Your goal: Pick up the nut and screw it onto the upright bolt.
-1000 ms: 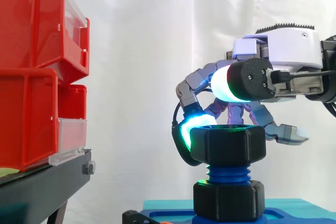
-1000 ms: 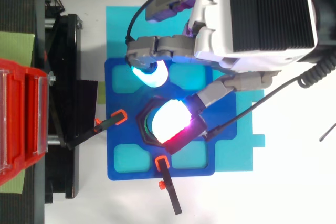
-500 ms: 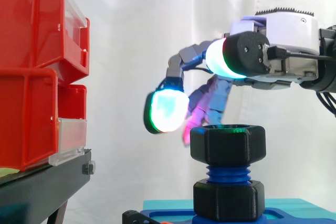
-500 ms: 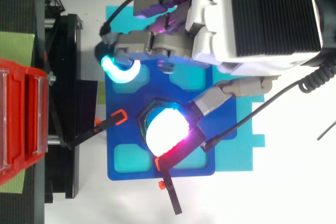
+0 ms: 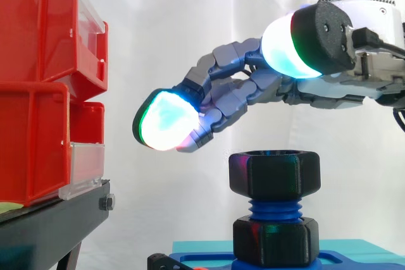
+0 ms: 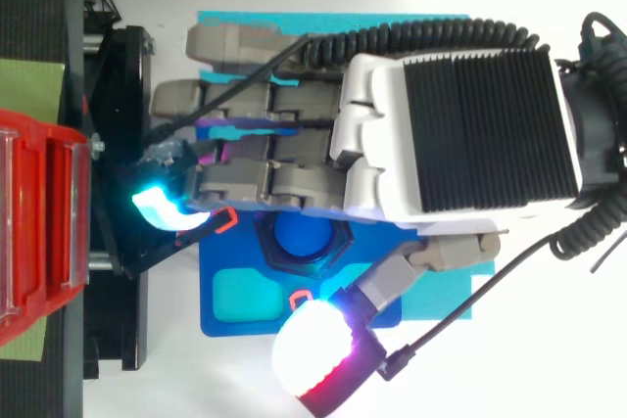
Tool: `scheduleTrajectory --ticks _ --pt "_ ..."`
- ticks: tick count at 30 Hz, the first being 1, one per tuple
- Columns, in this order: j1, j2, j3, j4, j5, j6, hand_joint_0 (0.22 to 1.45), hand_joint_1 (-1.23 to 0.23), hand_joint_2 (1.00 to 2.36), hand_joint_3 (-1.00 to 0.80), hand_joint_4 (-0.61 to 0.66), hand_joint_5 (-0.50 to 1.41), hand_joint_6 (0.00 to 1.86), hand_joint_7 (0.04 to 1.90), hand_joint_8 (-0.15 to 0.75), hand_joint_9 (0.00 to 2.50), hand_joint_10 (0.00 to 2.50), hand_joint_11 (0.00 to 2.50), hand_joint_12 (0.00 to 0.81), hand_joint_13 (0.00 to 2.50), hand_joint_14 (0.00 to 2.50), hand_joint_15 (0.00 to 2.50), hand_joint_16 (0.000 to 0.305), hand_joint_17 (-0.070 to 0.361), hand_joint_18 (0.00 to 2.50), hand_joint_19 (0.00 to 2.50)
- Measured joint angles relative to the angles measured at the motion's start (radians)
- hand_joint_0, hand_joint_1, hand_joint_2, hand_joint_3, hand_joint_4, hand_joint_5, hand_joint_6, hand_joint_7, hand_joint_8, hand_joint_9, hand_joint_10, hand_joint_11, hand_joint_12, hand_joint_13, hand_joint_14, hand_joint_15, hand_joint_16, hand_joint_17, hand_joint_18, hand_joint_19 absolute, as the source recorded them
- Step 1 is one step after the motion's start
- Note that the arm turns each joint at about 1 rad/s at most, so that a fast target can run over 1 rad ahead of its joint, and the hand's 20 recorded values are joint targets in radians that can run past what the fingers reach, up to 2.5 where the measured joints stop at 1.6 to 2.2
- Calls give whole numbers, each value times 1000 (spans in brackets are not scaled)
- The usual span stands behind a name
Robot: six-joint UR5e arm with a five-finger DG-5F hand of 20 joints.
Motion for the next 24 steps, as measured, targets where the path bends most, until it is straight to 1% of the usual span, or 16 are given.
scheduleTrajectory --ticks 4,10,11,12,14,18,21,24 --pt "4 0 0 -15 6 27 472 -135 1000 -500 244 -147 501 632 241 531 0 0 330 225 0 0 38 86 0 0" --pt "4 0 0 -26 8 52 498 -180 1000 -500 283 -96 503 836 261 646 0 0 306 322 0 0 32 72 0 0" --pt "4 0 0 -27 8 55 498 -183 1000 -500 286 -96 503 846 266 663 0 0 305 334 0 0 32 72 0 0" --pt "3 0 0 -28 8 56 506 -207 1000 -500 299 -80 504 911 272 692 0 0 290 376 0 0 29 65 0 0" --pt "2 -1 0 -31 8 59 519 -244 1000 -500 304 -65 504 989 286 827 0 0 269 470 0 0 24 54 68 0" --pt "1 -1 0 -39 8 60 529 -277 1000 -500 289 -50 505 1076 290 903 0 0 256 529 0 0 21 46 125 0" --pt "1 0 -10 -44 7 61 534 -296 1000 -500 283 -41 505 1145 286 926 0 0 249 558 0 0 19 43 153 0" --pt "1 0 -37 -33 5 64 538 -302 1000 -500 250 -25 505 1219 291 980 0 0 240 598 0 0 18 41 188 0"
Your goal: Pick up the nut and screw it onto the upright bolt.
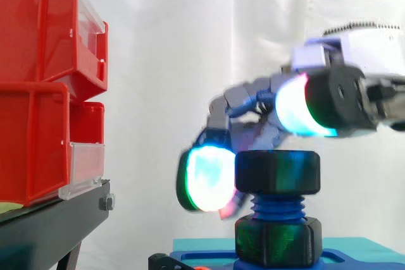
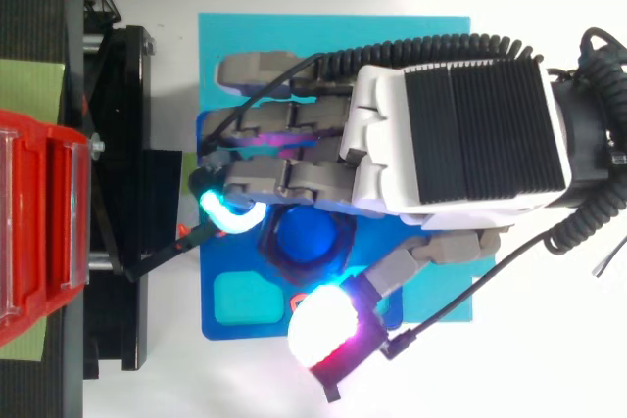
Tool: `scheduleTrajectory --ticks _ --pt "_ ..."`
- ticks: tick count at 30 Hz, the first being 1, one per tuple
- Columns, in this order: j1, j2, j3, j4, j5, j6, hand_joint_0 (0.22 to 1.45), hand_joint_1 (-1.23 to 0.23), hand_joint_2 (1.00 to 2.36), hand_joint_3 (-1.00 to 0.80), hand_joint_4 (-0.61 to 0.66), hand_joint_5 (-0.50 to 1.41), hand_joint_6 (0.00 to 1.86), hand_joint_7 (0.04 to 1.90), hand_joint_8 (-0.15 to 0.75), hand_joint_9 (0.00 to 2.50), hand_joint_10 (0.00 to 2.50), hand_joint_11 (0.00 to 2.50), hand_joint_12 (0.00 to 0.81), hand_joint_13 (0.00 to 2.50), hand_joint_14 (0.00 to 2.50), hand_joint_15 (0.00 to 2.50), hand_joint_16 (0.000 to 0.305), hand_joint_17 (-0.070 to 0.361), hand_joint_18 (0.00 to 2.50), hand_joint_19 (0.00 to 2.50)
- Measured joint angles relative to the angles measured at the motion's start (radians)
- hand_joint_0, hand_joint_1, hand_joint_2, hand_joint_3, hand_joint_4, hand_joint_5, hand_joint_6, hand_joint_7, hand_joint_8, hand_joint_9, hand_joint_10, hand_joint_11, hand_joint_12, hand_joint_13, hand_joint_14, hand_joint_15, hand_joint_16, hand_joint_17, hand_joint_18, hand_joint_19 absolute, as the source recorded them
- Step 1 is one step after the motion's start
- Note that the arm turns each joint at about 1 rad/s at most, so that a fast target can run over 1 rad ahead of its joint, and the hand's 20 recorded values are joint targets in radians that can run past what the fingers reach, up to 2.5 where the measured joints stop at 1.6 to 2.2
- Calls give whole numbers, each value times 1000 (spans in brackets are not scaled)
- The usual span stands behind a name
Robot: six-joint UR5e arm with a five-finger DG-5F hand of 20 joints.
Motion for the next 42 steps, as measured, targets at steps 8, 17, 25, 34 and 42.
scheduleTrajectory --ticks 8,17,25,34,42 --pt "-4 0 -37 89 1 40 544 -305 1000 -500 207 15 503 1375 289 1072 0 0 221 654 0 0 16 35 256 0" --pt "-16 0 -38 107 -3 55 543 -270 1000 -500 164 49 509 1427 286 1169 0 0 212 736 0 0 14 31 327 0" --pt "-30 0 -38 107 -4 55 541 -257 1000 -500 142 55 564 1306 286 1297 1 0 190 830 0 0 10 23 433 0" --pt "-50 0 -38 108 -7 54 541 -255 1000 -500 113 78 601 1242 230 1687 5 137 136 1042 0 0 5 11 664 0" --pt "-67 0 -38 116 -30 54 531 -189 1000 -500 145 68 500 1434 279 1617 7 181 165 1017 0 0 7 16 632 0"
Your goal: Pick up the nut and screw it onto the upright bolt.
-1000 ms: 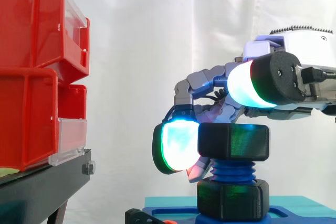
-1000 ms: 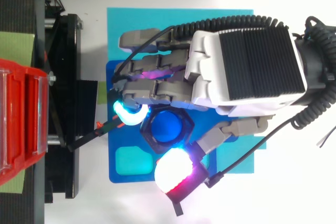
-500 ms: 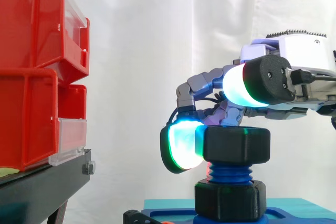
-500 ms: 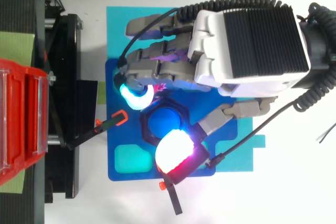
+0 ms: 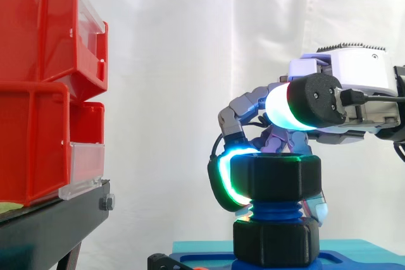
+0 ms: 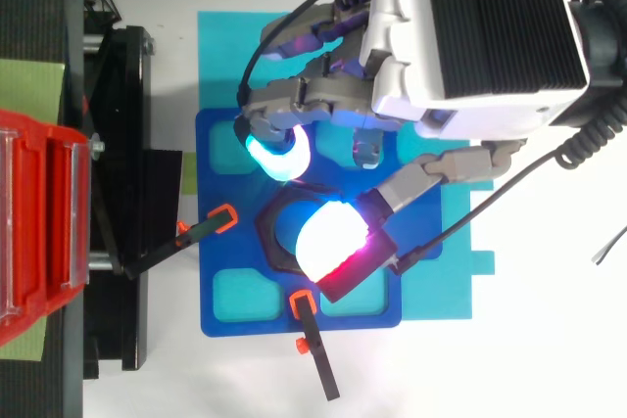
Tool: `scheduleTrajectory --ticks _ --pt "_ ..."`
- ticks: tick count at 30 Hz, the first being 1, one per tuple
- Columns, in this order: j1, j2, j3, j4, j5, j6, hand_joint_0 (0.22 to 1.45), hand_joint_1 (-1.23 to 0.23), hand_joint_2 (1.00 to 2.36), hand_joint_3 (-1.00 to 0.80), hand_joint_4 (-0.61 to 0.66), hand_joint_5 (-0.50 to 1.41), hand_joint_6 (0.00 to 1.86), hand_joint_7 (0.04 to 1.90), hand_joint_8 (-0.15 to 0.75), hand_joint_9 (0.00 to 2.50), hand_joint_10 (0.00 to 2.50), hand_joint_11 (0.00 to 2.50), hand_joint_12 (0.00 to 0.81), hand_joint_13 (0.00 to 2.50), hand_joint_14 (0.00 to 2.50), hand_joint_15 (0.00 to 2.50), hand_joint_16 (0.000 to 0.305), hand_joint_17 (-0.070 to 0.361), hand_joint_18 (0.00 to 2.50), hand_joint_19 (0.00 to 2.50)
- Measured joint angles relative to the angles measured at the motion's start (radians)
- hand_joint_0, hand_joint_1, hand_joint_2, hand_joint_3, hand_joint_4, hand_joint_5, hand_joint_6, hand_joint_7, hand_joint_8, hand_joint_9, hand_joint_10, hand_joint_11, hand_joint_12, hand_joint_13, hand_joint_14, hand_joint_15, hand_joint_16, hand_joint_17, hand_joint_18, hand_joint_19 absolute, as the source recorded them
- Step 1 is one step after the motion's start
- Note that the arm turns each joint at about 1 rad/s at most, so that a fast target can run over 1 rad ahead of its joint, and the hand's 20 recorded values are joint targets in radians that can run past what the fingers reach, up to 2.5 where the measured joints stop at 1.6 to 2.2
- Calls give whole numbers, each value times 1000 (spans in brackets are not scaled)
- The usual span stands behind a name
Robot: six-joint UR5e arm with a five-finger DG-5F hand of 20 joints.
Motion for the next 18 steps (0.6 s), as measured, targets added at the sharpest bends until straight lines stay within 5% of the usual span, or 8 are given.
scheduleTrajectory --ticks 10,18 --pt "-8 0 14 49 -34 1 505 -127 1000 -500 245 -91 503 777 268 1146 0 4 249 746 0 0 23 52 429 0" --pt "5 0 18 82 -35 1 495 -92 1000 -500 235 -103 502 719 263 955 0 0 279 592 0 0 29 66 275 0"
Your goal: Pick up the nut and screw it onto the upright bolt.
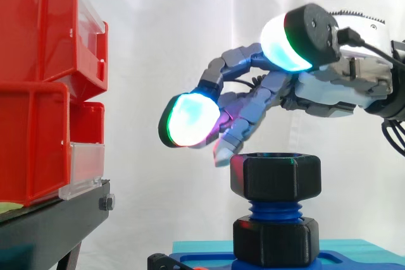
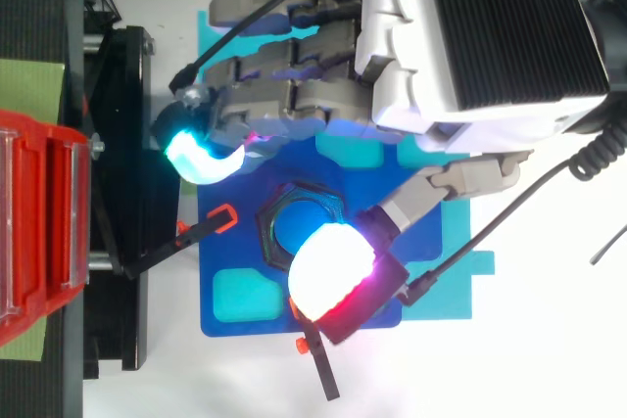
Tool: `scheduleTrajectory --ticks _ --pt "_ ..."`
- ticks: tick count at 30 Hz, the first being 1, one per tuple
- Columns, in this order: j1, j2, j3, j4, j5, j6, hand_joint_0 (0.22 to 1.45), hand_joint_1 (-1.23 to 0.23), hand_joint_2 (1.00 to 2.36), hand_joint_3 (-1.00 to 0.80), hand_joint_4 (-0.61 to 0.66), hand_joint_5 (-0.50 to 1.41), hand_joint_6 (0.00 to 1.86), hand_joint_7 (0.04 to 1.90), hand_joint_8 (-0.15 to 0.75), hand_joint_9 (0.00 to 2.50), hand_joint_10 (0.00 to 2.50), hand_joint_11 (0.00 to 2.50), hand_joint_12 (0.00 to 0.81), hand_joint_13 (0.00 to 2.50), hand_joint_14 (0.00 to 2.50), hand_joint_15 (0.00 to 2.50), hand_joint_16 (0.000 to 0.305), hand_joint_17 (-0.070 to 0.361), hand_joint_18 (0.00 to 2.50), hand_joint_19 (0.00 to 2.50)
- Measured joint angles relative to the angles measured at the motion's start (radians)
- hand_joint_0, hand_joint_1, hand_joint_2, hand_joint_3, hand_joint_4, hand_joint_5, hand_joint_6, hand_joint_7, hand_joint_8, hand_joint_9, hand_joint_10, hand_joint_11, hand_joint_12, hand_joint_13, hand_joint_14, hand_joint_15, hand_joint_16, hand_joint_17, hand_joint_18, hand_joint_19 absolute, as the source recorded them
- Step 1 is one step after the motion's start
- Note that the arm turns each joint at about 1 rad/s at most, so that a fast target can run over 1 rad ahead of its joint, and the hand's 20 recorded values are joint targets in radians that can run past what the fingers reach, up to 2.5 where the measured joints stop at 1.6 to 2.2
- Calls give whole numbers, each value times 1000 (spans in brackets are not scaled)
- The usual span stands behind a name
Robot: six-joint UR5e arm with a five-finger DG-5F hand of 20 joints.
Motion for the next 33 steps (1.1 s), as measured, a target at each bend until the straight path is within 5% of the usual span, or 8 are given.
scheduleTrajectory --ticks 4,18,26,33 --pt "10 0 0 3 5 -2 496 -89 1000 -500 265 -69 504 919 274 961 0 0 278 574 0 0 30 67 254 0" --pt "58 0 0 -44 52 0 512 -271 1000 -500 267 -77 504 1089 287 979 0 20 257 613 0 0 24 55 271 0" --pt "61 0 0 -60 52 0 514 -301 1000 -500 283 -87 504 916 279 969 0 0 254 614 0 0 24 53 270 0" --pt "61 0 -7 -65 51 -1 515 -300 1000 -500 263 -58 505 1063 281 974 0 0 247 615 0 0 23 51 265 0"
